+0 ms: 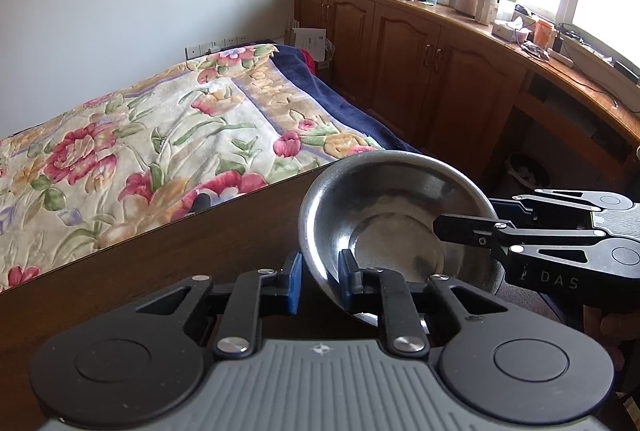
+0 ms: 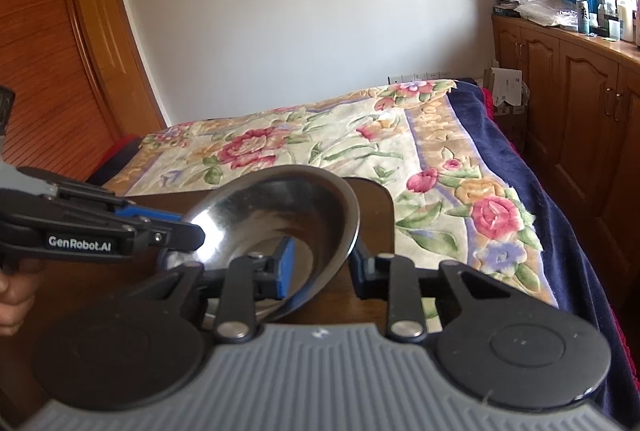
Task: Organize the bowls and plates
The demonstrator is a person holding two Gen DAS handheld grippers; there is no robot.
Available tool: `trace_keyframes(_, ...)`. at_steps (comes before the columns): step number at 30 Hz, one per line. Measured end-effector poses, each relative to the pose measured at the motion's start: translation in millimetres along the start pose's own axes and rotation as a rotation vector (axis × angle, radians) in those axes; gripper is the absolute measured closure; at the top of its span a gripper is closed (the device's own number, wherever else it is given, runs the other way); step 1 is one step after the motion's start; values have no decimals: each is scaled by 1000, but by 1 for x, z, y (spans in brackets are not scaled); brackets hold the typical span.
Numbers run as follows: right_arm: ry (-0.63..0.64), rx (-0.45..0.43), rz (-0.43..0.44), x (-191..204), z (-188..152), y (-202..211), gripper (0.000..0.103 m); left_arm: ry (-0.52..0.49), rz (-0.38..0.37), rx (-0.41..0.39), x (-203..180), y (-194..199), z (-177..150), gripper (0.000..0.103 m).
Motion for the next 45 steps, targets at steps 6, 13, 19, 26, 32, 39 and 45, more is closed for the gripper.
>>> trace_keyframes(6,2,3,-14,1,-1,0,74,0,-7,-2,0,2,-1,82)
trace_keyframes(13,-4,16,-11,0,-2,-6,79,-3,-11,4,0,-1,-3,81)
trace_keyframes(19,1,18,-9,1,-4,-9,79,8,-25,19,2,-5,-4,80)
trace_keyframes(26,-15,28,-8,4,-6,-10,82,0,-14,25,1,0,-5,82)
trace_keyframes(32,-21,-2,-1,8,4,6,83,-29,-15,-26,-9,31,3,82)
trace_keyframes(39,0,-63,11,24,19,40,83,-66,-4,-98,-23,80,5,82)
trace_keyframes(45,22,-96,24,40,25,63,83,-79,6,-133,-32,119,-6,82)
Point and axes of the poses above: each gripper's, at about its wrist camera, not at the fingertips, and y roughly against the way its jaws point, x to its left, z to its top, the point moved 7 cm from there along -y, roughly the way its jaws point, and after that the axes turned 15 degrees about -z, right-handed, at the moved point
